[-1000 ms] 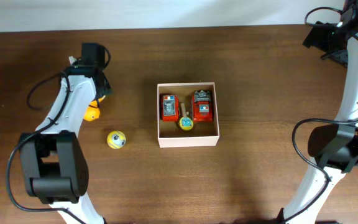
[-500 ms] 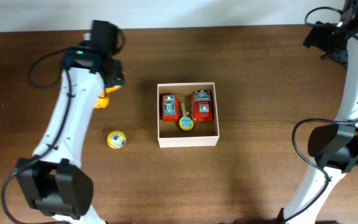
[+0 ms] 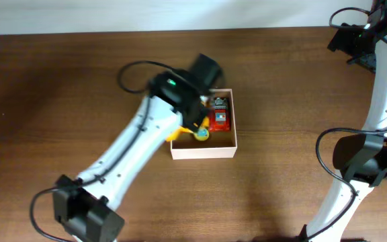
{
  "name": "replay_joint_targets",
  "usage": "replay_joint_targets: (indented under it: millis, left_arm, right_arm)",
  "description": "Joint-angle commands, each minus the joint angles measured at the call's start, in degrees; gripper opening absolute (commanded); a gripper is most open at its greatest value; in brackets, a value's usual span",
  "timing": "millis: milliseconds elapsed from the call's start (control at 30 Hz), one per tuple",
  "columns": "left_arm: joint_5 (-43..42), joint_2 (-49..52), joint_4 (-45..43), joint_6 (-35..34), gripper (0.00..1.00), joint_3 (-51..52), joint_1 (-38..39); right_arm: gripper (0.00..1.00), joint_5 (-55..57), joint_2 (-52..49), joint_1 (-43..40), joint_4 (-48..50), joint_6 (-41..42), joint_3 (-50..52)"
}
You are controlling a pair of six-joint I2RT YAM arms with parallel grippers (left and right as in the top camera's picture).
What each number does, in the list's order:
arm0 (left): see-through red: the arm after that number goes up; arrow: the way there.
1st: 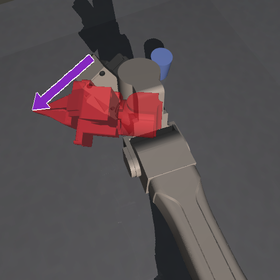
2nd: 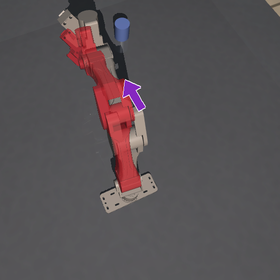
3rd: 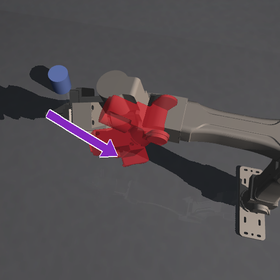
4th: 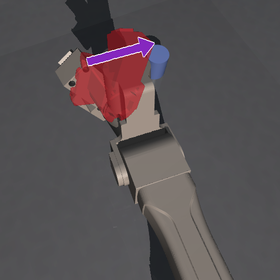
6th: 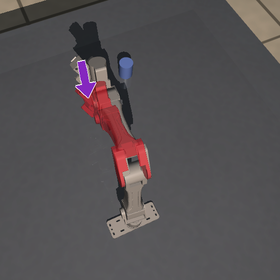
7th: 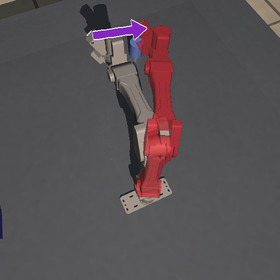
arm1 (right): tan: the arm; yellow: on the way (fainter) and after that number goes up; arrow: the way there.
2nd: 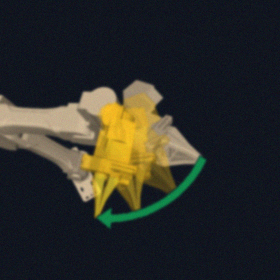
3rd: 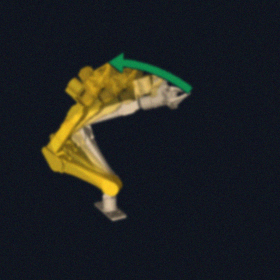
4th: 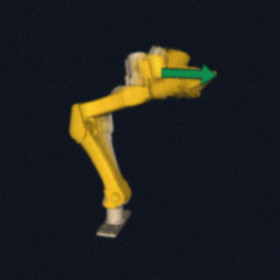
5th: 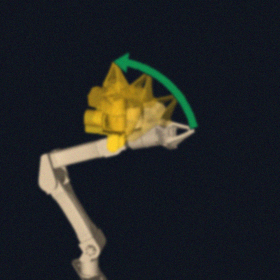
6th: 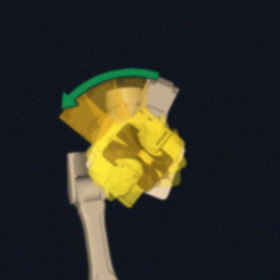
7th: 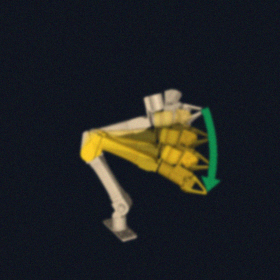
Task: Pack container
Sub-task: 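Lift the fish and carry it with the left gripper over the box, then lower the fish into the box beside the trucks and open the left gripper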
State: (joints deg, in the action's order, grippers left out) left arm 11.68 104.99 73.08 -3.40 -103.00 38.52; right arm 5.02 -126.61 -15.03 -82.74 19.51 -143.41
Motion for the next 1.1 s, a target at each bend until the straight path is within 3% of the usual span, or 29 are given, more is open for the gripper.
replay_joint_targets:
  millis: [0,200,500,1067]
  left_arm:
    - [-0.3,-1.9,1.0,1.8,0.02,-1.5,3.7]
    - [0.1,-1.8,-0.2,1.7,0.02,-1.2,6.6]
    - [0.1,-0.7,-9.3,4.4,0.02,1.0,6.3]
    - [0.1,6.0,-8.2,4.3,0.02,2.2,6.3]
  right_arm:
    - [0.99,0.1,-0.1,0.0,0.0,0.5,0.0]
    - [0.99,0.1,-0.1,0.0,0.0,0.5,0.1]
    - [0.99,0.1,-0.1,0.0,0.0,0.5,0.1]
    - [0.99,0.1,-0.1,0.0,0.0,0.5,0.1]
